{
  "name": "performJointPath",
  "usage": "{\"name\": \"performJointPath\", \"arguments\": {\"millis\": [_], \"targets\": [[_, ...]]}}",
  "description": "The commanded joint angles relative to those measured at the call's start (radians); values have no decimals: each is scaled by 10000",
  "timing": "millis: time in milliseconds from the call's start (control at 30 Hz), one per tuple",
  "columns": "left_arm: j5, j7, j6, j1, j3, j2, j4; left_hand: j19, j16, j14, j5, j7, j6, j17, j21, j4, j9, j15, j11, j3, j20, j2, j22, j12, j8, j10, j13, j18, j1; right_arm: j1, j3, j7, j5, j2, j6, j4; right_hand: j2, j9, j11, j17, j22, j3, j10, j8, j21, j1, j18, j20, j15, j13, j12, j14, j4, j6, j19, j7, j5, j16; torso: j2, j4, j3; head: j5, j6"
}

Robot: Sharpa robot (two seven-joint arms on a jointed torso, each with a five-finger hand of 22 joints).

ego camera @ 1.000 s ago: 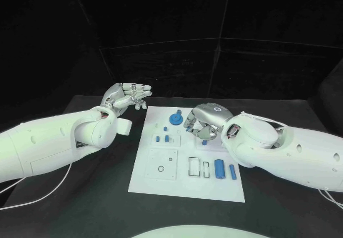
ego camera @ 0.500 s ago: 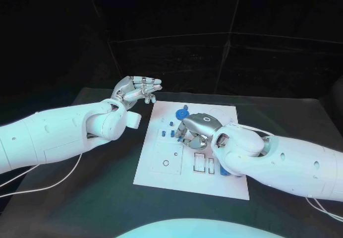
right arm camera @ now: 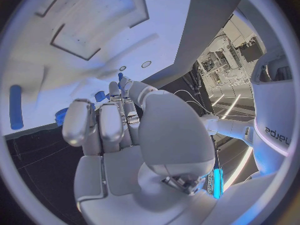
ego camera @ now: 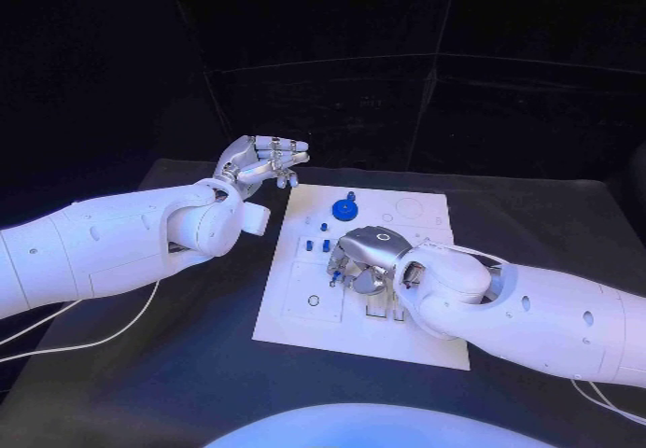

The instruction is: Assemble the parts on the task board

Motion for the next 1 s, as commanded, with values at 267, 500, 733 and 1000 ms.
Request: {"name": "performJointPath", "arguments": {"millis": [267,500,733,1000], "targets": [[16,93,85,14,8,-4,-25,-9,13,-33,26,7,-72,44,-40,-45,-13,2,6,-42,34,81,-15,49,-34,-51,-13,61,-30,-13,2,63,14,14,272,12,-14,16,-13,-17,-28,-1,27,-56,-1,-38,-80,-5,-70,8,-4,174,-52,27,3,33,49,-55,5,2,-12,64,-63],[16,80,93,14,8,-15,-17,-9,13,-33,26,7,-72,44,-40,-45,-13,2,6,-42,34,81,-15,49,-34,-51,-13,61,-30,-21,1,54,14,58,344,-72,-12,16,-12,-20,-29,1,27,-57,-1,-39,-80,-5,-70,8,-4,174,-55,27,3,34,55,-56,5,0,-16,86,-90],[16,65,108,15,8,-19,-16,-9,13,-33,26,7,-72,44,-40,-45,-13,2,6,-42,34,81,-15,49,-34,-51,-13,61,-30,-25,1,45,14,152,448,-163,-20,14,-4,-44,-35,-7,21,-63,-4,-62,-79,-2,-65,8,-8,169,-58,25,-3,41,62,-66,7,4,-4,95,-128],[16,49,119,16,8,-16,-18,-9,13,-33,26,7,-72,44,-40,-45,-13,2,6,-42,34,81,-15,49,-34,-51,-13,61,-30,-42,1,46,14,256,585,-200,-20,14,-4,-44,-35,-7,21,-63,-4,-62,-79,-2,-65,8,-8,169,-58,25,-3,41,62,-66,0,-4,-11,117,-165]]}}
